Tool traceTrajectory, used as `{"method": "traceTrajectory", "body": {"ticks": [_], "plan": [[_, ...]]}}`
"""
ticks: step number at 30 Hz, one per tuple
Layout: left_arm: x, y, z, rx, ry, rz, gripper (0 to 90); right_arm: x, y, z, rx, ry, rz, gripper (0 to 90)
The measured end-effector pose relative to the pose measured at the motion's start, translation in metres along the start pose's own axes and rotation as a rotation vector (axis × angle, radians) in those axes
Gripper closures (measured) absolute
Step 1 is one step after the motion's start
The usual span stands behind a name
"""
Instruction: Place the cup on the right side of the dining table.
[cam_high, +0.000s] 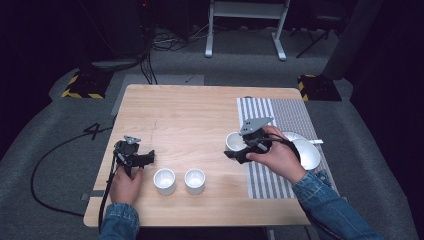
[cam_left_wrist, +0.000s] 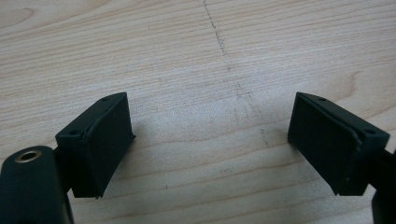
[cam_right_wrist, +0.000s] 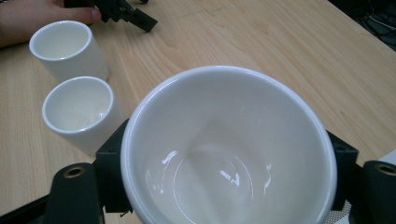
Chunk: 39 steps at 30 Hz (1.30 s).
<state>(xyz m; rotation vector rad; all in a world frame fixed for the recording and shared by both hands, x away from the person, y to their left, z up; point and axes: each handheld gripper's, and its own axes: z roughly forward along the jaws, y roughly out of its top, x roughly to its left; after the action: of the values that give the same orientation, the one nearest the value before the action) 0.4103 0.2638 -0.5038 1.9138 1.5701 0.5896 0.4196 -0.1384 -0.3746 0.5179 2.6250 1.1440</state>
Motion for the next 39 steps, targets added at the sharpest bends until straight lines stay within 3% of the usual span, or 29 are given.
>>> {"method": "traceTrajectory", "body": {"ticks": [4,9,17,29,39], "plan": [[0.001,0.0,0.0,0.0,-0.004,0.004,14.0,-0.006,0.006,0.0,0.002,-0.004,-0.003,26.9],[0.001,0.0,0.0,-0.001,-0.001,0.004,14.0,-0.011,0.016,0.001,0.06,-0.047,-0.012,26.9],[0.001,0.001,0.0,0.0,-0.001,0.004,14.0,-0.025,0.03,-0.001,0.055,-0.064,0.046,26.9],[0.001,0.001,0.001,-0.001,0.006,-0.005,14.1,-0.06,0.036,-0.007,0.047,-0.111,0.107,27.0],[0.0,0.0,0.0,0.0,0.009,-0.005,14.1,-0.103,0.032,-0.011,0.067,-0.176,0.151,27.1]]}}
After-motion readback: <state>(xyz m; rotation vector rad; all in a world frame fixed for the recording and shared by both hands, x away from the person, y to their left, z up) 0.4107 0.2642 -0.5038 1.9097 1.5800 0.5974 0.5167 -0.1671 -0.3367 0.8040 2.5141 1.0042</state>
